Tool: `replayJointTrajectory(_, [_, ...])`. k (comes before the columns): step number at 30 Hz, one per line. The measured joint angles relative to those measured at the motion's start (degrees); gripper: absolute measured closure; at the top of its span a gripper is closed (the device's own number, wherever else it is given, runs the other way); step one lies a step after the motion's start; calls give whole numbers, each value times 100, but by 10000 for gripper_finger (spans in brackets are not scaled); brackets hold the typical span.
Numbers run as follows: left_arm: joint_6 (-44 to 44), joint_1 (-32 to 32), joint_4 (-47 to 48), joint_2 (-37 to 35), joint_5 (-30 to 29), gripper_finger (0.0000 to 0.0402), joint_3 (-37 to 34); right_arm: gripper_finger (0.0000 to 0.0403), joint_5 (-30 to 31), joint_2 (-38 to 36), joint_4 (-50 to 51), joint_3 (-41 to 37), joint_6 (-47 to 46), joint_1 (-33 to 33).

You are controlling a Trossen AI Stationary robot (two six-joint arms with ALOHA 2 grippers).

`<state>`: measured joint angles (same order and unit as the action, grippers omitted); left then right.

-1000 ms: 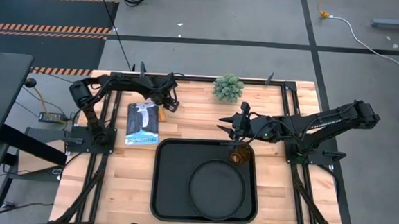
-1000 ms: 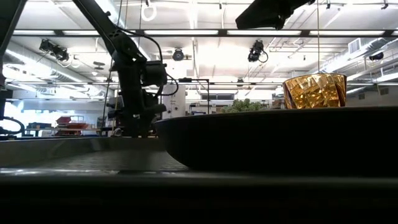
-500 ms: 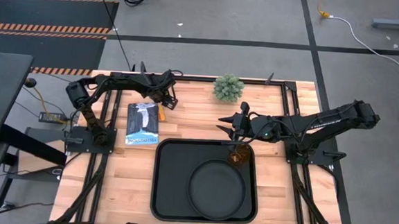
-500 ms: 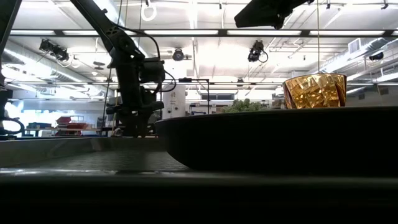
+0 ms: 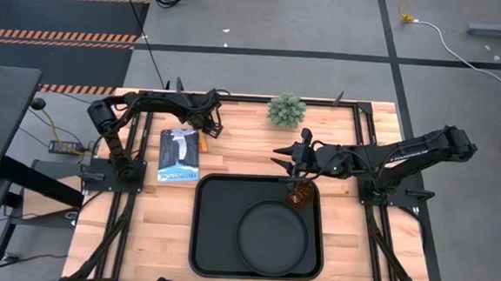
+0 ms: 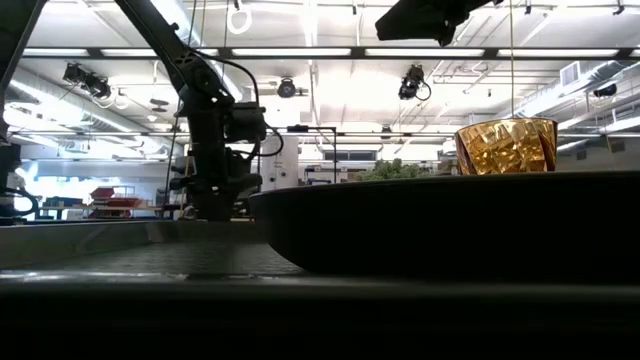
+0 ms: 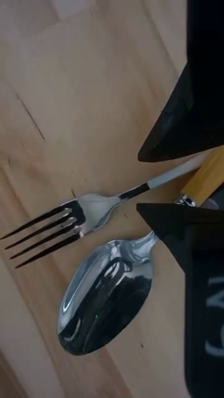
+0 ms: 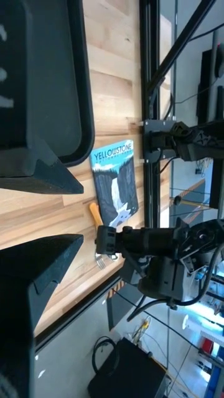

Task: Pick and place plate/cup/fork/spoon on tray
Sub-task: Put the orange fork on the black tray to the left of the black plate

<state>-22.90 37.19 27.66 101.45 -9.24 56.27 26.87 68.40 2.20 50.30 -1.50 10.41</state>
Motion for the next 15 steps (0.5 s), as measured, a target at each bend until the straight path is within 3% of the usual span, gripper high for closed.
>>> replayJointTrajectory(8, [102, 8, 6, 0, -2, 276, -2, 282, 0, 0, 0, 0, 0, 0])
replayJointTrajectory(15, [163, 150, 11, 207, 436, 290, 37, 282, -11, 0, -52, -2, -18, 0])
